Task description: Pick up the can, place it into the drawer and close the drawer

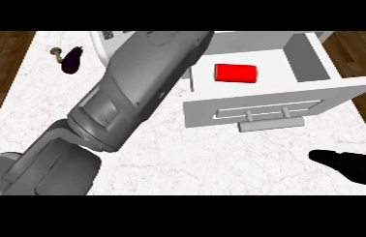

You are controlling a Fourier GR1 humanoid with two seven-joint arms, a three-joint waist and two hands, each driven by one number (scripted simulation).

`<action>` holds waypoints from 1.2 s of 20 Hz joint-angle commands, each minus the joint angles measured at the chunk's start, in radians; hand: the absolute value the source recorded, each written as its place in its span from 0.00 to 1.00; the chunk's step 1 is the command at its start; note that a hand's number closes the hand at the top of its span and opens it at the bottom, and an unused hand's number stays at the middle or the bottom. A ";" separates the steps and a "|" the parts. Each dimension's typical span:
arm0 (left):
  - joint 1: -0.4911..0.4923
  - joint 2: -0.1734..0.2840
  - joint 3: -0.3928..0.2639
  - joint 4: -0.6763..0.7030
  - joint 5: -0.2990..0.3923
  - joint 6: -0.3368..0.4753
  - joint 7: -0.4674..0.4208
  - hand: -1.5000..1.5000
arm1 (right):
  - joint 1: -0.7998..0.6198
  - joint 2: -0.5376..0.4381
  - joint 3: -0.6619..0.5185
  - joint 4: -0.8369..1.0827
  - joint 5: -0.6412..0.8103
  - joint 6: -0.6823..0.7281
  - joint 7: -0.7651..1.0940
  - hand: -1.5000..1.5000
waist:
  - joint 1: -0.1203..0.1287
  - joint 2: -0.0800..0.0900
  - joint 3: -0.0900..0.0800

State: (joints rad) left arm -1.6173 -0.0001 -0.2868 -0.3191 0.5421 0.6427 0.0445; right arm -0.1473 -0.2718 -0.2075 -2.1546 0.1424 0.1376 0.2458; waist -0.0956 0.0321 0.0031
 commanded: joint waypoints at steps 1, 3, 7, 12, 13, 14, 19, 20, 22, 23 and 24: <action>-0.035 0.000 0.018 0.007 0.045 0.016 0.002 0.00 | -0.041 -0.053 0.041 0.055 0.112 0.014 -0.048 0.00 | 0.001 0.001 0.000; 0.013 0.000 0.032 0.006 0.046 -0.021 -0.069 0.00 | -0.077 -0.049 0.108 0.087 0.236 -0.022 -0.034 0.00 | 0.037 0.004 -0.002; -0.016 0.000 0.017 0.013 0.046 -0.019 -0.059 0.00 | -0.115 -0.067 0.176 0.198 0.360 -0.038 -0.107 0.00 | 0.059 -0.006 -0.002; -0.017 0.000 0.010 0.056 0.045 0.006 -0.077 0.00 | -0.131 -0.049 0.269 0.304 0.507 -0.100 -0.167 0.00 | 0.042 -0.007 -0.001; -0.003 0.000 -0.002 0.033 0.037 -0.010 -0.073 0.00 | -0.173 -0.046 0.289 0.410 0.560 -0.124 -0.182 0.00 | 0.077 -0.010 -0.001; -0.054 0.000 -0.008 0.042 0.026 0.006 -0.039 0.00 | -0.214 -0.029 0.325 0.439 0.594 -0.124 -0.146 0.00 | 0.082 -0.012 -0.002; -0.035 0.019 0.024 0.056 0.025 -0.052 -0.047 0.00 | -0.265 -0.038 0.336 0.653 0.709 -0.208 -0.224 0.00 | 0.094 -0.011 -0.001; -0.015 0.022 0.030 0.023 0.032 -0.072 -0.040 0.00 | -0.303 -0.014 0.340 0.698 0.747 -0.242 -0.201 0.00 | 0.110 -0.019 -0.002; 0.016 0.013 0.041 0.013 0.032 -0.050 -0.057 0.00 | -0.311 -0.001 0.354 0.770 0.767 -0.273 -0.241 0.00 | 0.108 -0.023 -0.002; -0.002 0.039 0.037 0.013 0.023 -0.051 -0.023 0.00 | -0.368 0.023 0.343 0.817 0.772 -0.295 -0.236 0.00 | 0.114 -0.024 -0.002; -0.020 0.019 0.045 0.025 0.023 -0.040 -0.047 0.00 | -0.394 0.045 0.348 0.900 0.791 -0.335 -0.258 0.00 | 0.109 -0.015 -0.002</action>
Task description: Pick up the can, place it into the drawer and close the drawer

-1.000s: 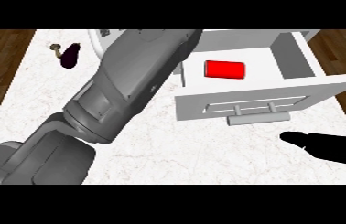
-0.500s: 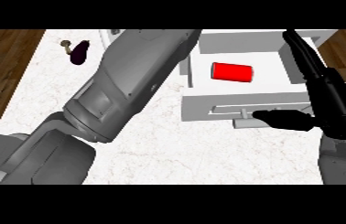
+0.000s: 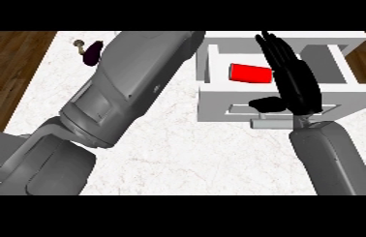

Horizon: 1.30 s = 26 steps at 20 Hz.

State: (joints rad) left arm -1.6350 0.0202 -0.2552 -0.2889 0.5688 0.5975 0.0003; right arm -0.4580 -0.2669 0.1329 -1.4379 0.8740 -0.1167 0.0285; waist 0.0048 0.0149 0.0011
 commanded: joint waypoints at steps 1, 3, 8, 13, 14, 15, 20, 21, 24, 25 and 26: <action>0.023 0.003 -0.004 -0.030 -0.023 0.020 0.040 0.00 | -0.080 0.041 0.000 0.152 0.056 -0.067 -0.021 0.00 | 0.008 -0.011 -0.001; 0.006 0.051 -0.001 -0.039 -0.022 -0.018 0.034 0.00 | -0.146 0.077 -0.001 0.320 0.101 -0.163 -0.058 0.00 | 0.036 -0.001 0.000; 0.049 0.140 -0.005 -0.067 -0.041 -0.073 0.089 0.00 | -0.221 0.105 -0.034 0.479 0.158 -0.275 -0.046 0.00 | 0.031 -0.010 -0.001; 0.122 0.149 -0.011 -0.136 -0.048 -0.074 0.088 0.00 | -0.357 0.128 -0.092 0.672 0.205 -0.451 -0.046 0.00 | 0.058 -0.008 -0.001; 0.128 0.139 -0.014 -0.148 -0.053 -0.054 0.101 0.00 | -0.393 0.083 -0.128 0.739 0.178 -0.433 -0.089 0.00 | 0.058 -0.006 0.000; 0.153 0.147 -0.026 -0.179 -0.058 -0.062 0.107 0.00 | -0.399 0.107 -0.122 0.761 0.202 -0.478 -0.067 0.00 | 0.072 -0.010 -0.001; 0.166 0.171 -0.027 -0.208 -0.071 -0.064 0.130 0.00 | -0.559 0.104 -0.157 0.923 0.215 -0.522 -0.080 0.00 | 0.073 0.003 0.000; 0.175 0.162 -0.028 -0.260 -0.065 -0.037 0.164 0.00 | -0.576 0.086 -0.174 0.930 0.200 -0.507 -0.081 0.00 | 0.075 -0.008 0.000; 0.230 0.185 -0.037 -0.318 -0.069 -0.062 0.148 0.00 | -0.613 0.077 -0.194 0.989 0.210 -0.569 -0.077 0.00 | 0.108 -0.002 -0.001; 0.283 0.209 -0.042 -0.318 -0.073 -0.084 0.148 0.00 | -0.624 0.092 -0.193 1.000 0.205 -0.566 -0.088 0.00 | 0.095 -0.002 -0.001; 0.231 0.190 -0.046 -0.338 -0.078 -0.054 0.179 0.00 | -0.652 0.064 -0.200 1.036 0.212 -0.556 -0.090 0.00 | 0.100 0.001 0.000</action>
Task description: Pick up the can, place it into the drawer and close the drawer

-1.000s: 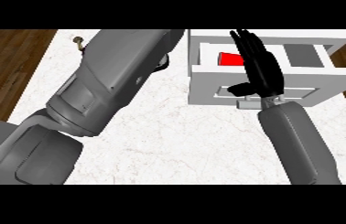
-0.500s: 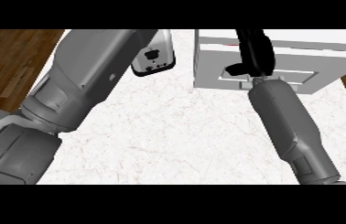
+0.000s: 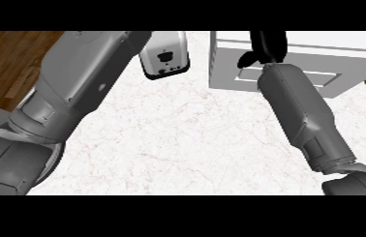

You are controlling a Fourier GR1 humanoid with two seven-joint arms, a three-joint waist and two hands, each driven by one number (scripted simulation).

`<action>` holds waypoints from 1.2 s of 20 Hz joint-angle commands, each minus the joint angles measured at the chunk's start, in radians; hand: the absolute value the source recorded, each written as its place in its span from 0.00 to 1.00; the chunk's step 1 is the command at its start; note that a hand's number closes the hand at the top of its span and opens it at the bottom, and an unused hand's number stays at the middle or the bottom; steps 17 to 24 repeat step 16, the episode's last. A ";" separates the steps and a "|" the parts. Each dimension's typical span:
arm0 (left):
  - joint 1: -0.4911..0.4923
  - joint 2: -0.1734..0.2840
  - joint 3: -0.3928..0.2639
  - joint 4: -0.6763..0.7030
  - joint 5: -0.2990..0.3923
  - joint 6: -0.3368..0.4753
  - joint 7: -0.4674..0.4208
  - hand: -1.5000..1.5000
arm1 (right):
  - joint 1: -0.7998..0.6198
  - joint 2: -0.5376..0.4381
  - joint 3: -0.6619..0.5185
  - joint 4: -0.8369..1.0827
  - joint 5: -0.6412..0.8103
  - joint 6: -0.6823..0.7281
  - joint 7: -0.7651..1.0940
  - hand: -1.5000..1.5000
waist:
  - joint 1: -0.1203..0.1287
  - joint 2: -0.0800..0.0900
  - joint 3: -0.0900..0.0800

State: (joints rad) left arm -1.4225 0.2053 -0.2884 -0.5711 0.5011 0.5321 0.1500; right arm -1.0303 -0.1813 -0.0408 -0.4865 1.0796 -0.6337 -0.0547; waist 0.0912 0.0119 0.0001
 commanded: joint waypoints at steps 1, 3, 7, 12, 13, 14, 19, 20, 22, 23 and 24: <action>0.076 0.015 -0.017 -0.075 -0.012 -0.001 0.010 0.00 | -0.104 -0.013 -0.024 0.088 0.018 -0.041 0.021 0.00 | 0.013 0.001 0.000; 0.034 0.033 -0.011 -0.085 -0.008 -0.002 0.054 0.00 | -0.122 -0.019 -0.037 0.113 0.009 -0.064 -0.004 0.00 | 0.028 0.012 0.001; 0.069 0.055 -0.016 -0.135 -0.012 -0.017 0.060 0.00 | -0.208 -0.013 -0.066 0.134 -0.019 -0.016 0.007 0.00 | 0.032 0.010 0.001; 0.163 0.108 -0.010 -0.218 -0.001 -0.041 0.063 0.00 | -0.191 -0.012 -0.150 0.104 -0.135 0.006 -0.142 0.00 | 0.038 0.002 0.002; 0.175 0.096 -0.013 -0.227 -0.003 -0.044 0.050 0.00 | -0.181 0.025 -0.150 0.116 -0.133 -0.026 -0.140 0.00 | 0.033 0.009 0.002; 0.159 0.129 -0.017 -0.257 -0.005 -0.048 0.095 0.00 | -0.170 -0.009 -0.157 0.119 -0.139 -0.011 -0.184 0.00 | 0.039 0.002 0.003; 0.199 0.128 -0.017 -0.294 -0.001 -0.042 0.091 0.00 | -0.224 0.001 -0.164 0.131 -0.139 0.017 -0.138 0.00 | 0.037 -0.003 0.001; 0.199 0.128 -0.017 -0.294 -0.001 -0.042 0.091 0.00 | -0.224 0.001 -0.164 0.131 -0.139 0.017 -0.138 0.00 | 0.037 -0.003 0.001; 0.199 0.128 -0.017 -0.294 -0.001 -0.042 0.091 0.00 | -0.224 0.001 -0.164 0.131 -0.139 0.017 -0.138 0.00 | 0.037 -0.003 0.001; 0.199 0.128 -0.017 -0.294 -0.001 -0.042 0.091 0.00 | -0.224 0.001 -0.164 0.131 -0.139 0.017 -0.138 0.00 | 0.037 -0.003 0.001; 0.199 0.128 -0.017 -0.294 -0.001 -0.042 0.091 0.00 | -0.224 0.001 -0.164 0.131 -0.139 0.017 -0.138 0.00 | 0.037 -0.003 0.001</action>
